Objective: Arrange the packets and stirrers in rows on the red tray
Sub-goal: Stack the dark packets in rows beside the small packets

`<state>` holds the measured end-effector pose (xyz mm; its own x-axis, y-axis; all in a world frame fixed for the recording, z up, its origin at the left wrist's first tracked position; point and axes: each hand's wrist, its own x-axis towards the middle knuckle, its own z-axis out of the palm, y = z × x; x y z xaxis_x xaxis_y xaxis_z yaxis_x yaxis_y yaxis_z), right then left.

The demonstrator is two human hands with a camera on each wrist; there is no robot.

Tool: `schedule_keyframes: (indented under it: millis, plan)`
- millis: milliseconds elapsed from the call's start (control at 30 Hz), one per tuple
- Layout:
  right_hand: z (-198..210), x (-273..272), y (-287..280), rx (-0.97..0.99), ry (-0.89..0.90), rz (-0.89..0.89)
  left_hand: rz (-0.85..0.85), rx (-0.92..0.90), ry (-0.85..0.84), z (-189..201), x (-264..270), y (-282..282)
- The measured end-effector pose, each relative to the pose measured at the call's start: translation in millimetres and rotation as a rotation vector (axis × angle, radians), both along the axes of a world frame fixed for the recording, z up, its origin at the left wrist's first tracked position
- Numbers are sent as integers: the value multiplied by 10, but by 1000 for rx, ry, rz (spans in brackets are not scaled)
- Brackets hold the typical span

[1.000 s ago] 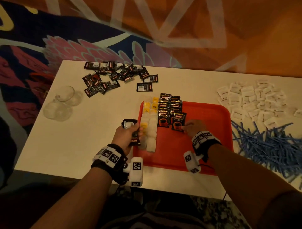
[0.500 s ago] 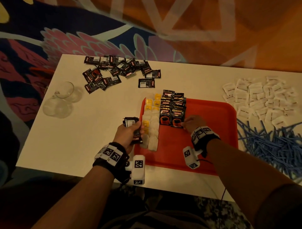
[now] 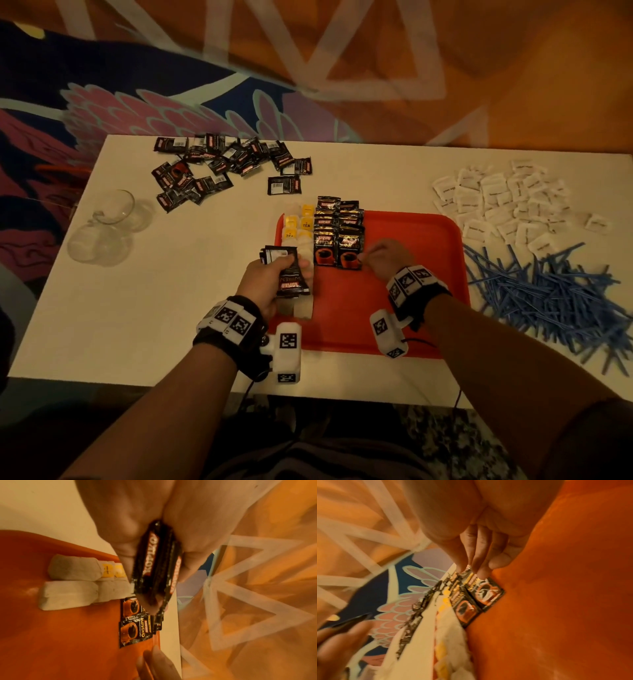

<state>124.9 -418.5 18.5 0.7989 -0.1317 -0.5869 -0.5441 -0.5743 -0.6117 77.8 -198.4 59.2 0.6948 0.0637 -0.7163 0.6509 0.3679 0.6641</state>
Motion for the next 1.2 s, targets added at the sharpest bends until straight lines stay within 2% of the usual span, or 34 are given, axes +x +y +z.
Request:
schedule_keyframes:
  millis: [133, 233, 333, 467, 533, 567, 633, 700, 767, 833, 900, 933, 1000, 1067, 1200]
  plan:
    - [350, -127, 134, 238, -90, 18, -18, 26, -32, 83, 38, -136]
    - [585, -258, 241, 400, -67, 63, -62, 126, -34, 167, 67, -244]
    - [736, -364, 273, 482, -59, 66, -119, 143, -53, 217, 87, -347]
    - [903, -403, 201, 421, -216, -69, -136, 67, 0, 320, 86, -402]
    - [978, -401, 163, 411, -331, -137, -160, -58, 64, 347, 82, -391]
    - [996, -400, 149, 379, -392, -126, -182, -127, 97, 341, 92, -377]
    - [1007, -414, 132, 239, -499, 6, -215, -191, 114, 399, 88, -377]
    - [995, -447, 121, 138, -564, 170, -212, -150, 85, 476, 77, -381]
    - [981, -475, 116, 177, -558, 190, -117, -129, 44, 500, 80, -372]
    - [979, -489, 137, 302, -491, 54, -4, -100, -9, 499, 94, -367]
    - [996, -483, 179, 476, -321, -114, 28, -19, -67, 468, 112, -361]
    - [995, -479, 203, 508, -224, -129, 23, -2, -90, 459, 115, -366]
    - [961, -460, 239, 419, -132, -11, 19, 16, -118, 466, 116, -378]
    - [958, -454, 256, 324, -162, 90, 17, -17, -129, 474, 117, -380]
    - [916, -414, 230, 260, -170, 179, -12, -51, -133, 496, 125, -366]
